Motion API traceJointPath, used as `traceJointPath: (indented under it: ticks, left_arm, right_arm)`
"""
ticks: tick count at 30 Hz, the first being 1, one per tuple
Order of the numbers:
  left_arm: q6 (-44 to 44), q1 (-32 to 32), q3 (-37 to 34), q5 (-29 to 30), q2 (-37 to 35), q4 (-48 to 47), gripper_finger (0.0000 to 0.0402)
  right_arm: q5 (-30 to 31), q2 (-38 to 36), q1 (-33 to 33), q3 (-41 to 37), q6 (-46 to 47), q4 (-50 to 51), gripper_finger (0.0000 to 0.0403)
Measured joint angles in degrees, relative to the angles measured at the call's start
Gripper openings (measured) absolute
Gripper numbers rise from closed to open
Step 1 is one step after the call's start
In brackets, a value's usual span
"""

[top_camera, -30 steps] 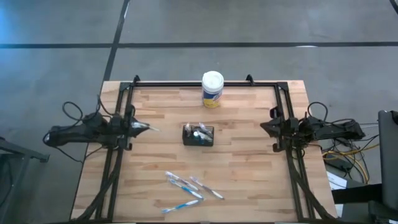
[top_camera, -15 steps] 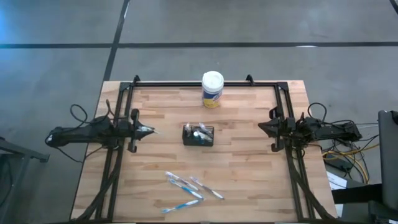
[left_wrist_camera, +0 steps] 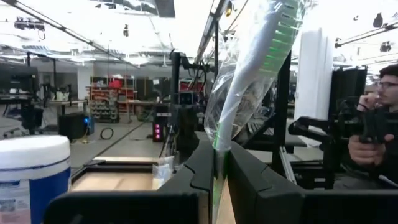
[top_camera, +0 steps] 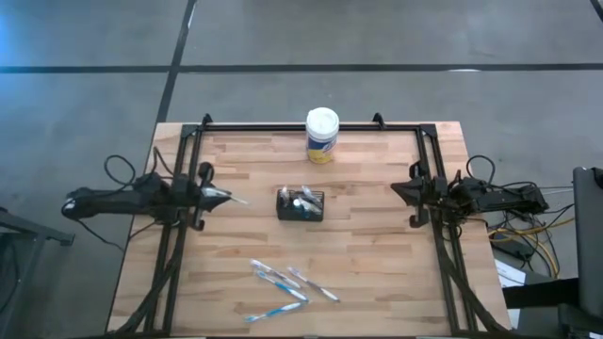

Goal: Pick & Place toothbrushing station
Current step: Put the green toothbrush into the black wire organizer

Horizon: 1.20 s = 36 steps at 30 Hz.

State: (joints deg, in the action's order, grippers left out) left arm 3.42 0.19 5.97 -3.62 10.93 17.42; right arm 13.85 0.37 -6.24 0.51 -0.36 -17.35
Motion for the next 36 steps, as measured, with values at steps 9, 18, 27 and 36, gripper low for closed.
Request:
traceJointPath:
  ticks: [9, 18, 27, 36]
  left_arm:
    - [-1.66, -0.02, 4.59, -1.77, 21.6, 13.2, 0.0026]
    - [-3.41, 0.0, 9.38, -1.73, 41.06, 22.96, 0.0026]
    - [-5.86, 0.02, 16.23, -3.82, 49.19, 22.75, 0.0026]
    - [-8.77, 0.9, 17.52, -3.82, 50.89, 19.03, 0.0026]
  right_arm:
    - [0.26, 0.24, 0.0, 0.0, 0.0, 0.01, 0.0012]
    - [0.26, 0.13, 0.0, 0.02, 0.18, 0.77, 0.0012]
    - [0.24, 0.52, 0.02, 0.02, 0.35, 2.02, 0.0012]
    - [0.24, 0.56, 0.01, 0.02, 0.39, 2.26, 0.0012]
